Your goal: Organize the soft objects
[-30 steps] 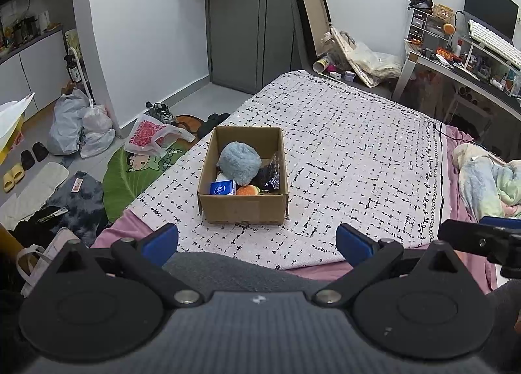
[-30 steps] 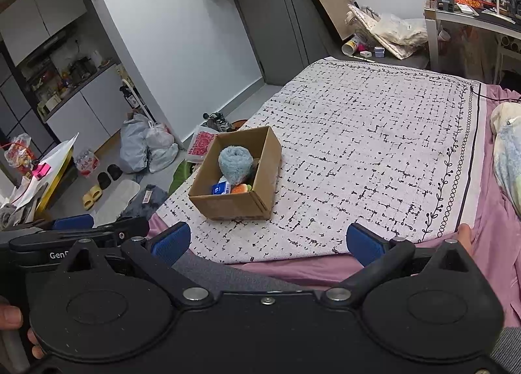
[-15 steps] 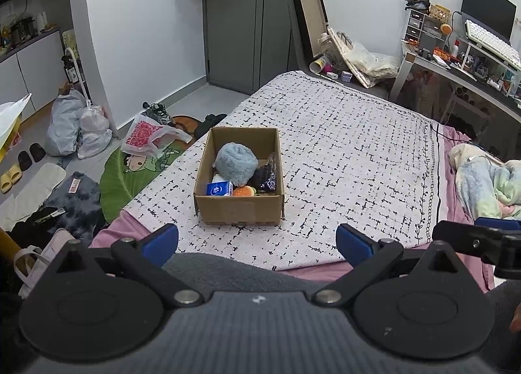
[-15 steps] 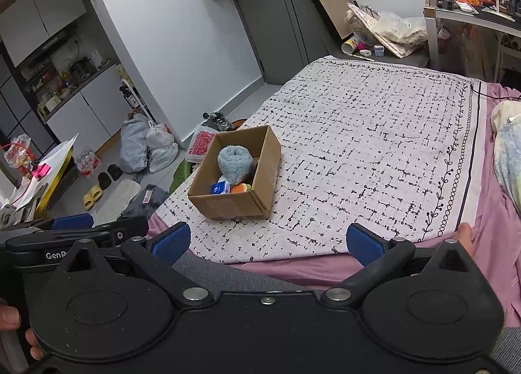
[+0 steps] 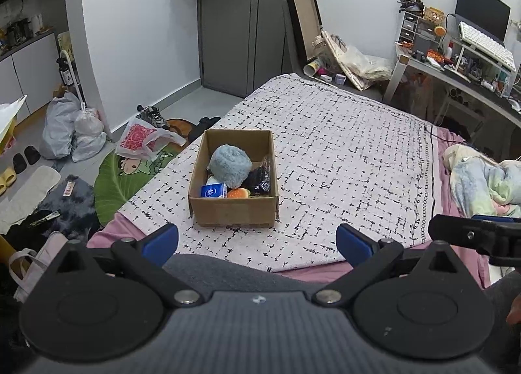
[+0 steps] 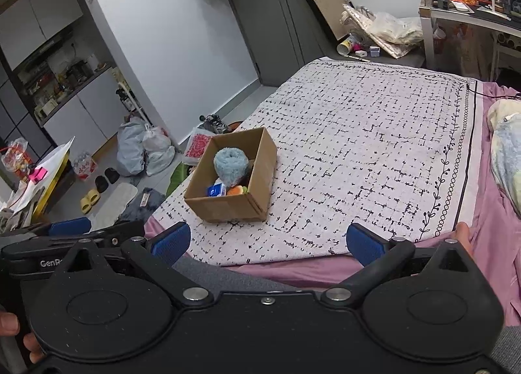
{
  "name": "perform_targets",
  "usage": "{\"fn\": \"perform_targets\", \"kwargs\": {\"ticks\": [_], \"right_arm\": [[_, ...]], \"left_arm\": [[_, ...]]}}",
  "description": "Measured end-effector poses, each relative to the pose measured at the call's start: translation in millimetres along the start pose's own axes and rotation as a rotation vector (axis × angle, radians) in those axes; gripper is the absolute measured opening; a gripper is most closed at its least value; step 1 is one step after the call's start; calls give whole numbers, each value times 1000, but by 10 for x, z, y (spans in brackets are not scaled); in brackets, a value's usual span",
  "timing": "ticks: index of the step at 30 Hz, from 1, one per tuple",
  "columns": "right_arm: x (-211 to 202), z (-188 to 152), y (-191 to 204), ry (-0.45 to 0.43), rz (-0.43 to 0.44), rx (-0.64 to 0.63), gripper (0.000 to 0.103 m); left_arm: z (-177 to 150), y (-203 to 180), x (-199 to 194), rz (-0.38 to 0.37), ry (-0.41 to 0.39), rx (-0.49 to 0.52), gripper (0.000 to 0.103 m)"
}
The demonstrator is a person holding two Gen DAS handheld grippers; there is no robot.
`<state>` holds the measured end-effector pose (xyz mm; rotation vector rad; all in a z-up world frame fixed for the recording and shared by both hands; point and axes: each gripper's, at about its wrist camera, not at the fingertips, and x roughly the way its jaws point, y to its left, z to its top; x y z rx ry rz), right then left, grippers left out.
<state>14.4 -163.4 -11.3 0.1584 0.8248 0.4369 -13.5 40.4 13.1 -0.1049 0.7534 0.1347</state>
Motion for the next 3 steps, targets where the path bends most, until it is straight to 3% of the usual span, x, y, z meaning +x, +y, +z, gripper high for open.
{"fn": "perform_targets", "kwargs": {"ticks": [3], "right_arm": [[8,-18,3,1,-3,10,103]], "left_arm": [[3,17,6,-26,-3,-6,102]]}}
